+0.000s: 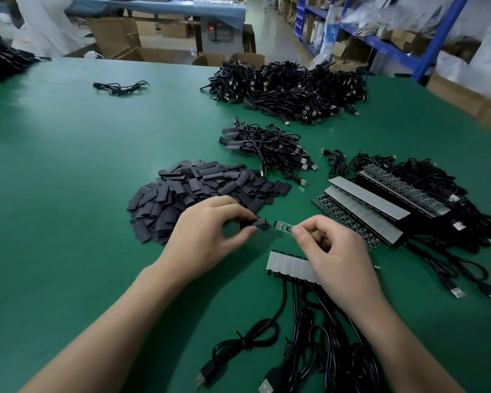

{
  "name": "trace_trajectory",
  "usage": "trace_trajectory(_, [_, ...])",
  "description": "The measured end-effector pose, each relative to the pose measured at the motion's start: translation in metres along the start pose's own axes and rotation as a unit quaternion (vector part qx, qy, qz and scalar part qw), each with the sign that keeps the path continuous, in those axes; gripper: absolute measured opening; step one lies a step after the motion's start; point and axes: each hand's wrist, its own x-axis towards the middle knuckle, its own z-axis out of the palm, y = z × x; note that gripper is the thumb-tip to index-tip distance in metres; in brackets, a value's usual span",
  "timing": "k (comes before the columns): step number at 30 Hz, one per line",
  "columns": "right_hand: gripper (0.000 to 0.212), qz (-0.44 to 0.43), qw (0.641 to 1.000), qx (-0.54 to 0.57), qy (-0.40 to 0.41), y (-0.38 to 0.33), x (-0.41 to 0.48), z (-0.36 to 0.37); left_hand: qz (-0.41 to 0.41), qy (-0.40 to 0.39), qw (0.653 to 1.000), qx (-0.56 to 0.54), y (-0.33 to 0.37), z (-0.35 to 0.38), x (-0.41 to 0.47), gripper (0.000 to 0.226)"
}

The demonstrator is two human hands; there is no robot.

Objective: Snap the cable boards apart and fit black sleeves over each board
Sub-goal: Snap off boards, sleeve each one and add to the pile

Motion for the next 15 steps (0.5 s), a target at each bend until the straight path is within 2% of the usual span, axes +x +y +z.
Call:
trace_trajectory(3, [0.029, -0.021, 0.999, 0.025, 0.01, -0.007, -0.002, -0.004, -0.019, 0.055, 0.996, -0.067, 0.009, -0.001, -0.019, 0.013])
trace_trajectory(8, [0.029, -0.032, 0.999, 0.042, -0.013, -0.015, -0.007, -0.003, -0.003, 0.099, 0.99, -0.102, 0.015, 0.002, -0.038, 0.011])
trace_trajectory(15, [0.029, -0.022, 0.999, 0.031, -0.029, -0.016, -0.008, 0.001, 0.011, 0.108, 0.988, -0.106, 0.015, 0.004, -0.037, 0.014])
